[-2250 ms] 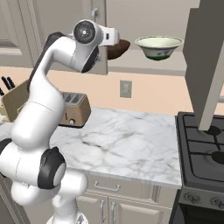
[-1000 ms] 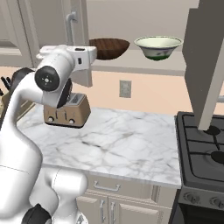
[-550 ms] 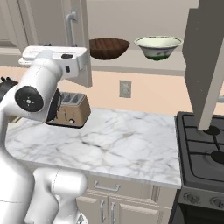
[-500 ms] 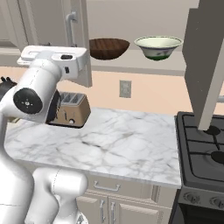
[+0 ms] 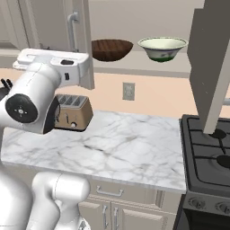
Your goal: Move the bowls from the cabinet to the plates on the dining table.
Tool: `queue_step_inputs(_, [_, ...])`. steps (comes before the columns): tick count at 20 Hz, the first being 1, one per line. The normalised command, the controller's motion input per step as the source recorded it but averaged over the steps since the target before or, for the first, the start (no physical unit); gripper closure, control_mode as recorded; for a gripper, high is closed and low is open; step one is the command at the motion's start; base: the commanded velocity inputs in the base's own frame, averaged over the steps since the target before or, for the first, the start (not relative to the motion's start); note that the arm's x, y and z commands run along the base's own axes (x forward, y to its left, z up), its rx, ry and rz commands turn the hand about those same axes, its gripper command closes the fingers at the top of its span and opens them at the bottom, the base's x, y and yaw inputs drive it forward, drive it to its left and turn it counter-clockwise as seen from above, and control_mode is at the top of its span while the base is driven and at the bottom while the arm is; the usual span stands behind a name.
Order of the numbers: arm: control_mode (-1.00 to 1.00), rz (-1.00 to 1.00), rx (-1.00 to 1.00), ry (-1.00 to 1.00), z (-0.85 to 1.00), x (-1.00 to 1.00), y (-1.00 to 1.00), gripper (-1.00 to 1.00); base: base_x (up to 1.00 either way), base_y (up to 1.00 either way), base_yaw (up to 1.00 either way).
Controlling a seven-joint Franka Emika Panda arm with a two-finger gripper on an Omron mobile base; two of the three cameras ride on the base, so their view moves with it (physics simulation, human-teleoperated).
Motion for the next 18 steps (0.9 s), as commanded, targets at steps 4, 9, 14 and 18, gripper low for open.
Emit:
queue_step_inputs(4, [-1.00, 0.00, 0.00, 0.19, -0.21, -0.04, 0.00, -1.00, 0.00, 0.00, 0.00])
queue_step_inputs(9, [-1.00, 0.00, 0.00, 0.23, -0.18, -0.08, 0.00, -1.00, 0.00, 0.00, 0.00])
queue_step_inputs(14, [-1.00, 0.00, 0.00, 0.29, -0.27, -0.06, -0.03, -1.00, 0.00, 0.00, 0.00])
queue_step_inputs(18, [-1.00, 0.00, 0.00, 0.25, -0.18, 0.00, -0.32, -1.00, 0.00, 0.00, 0.00])
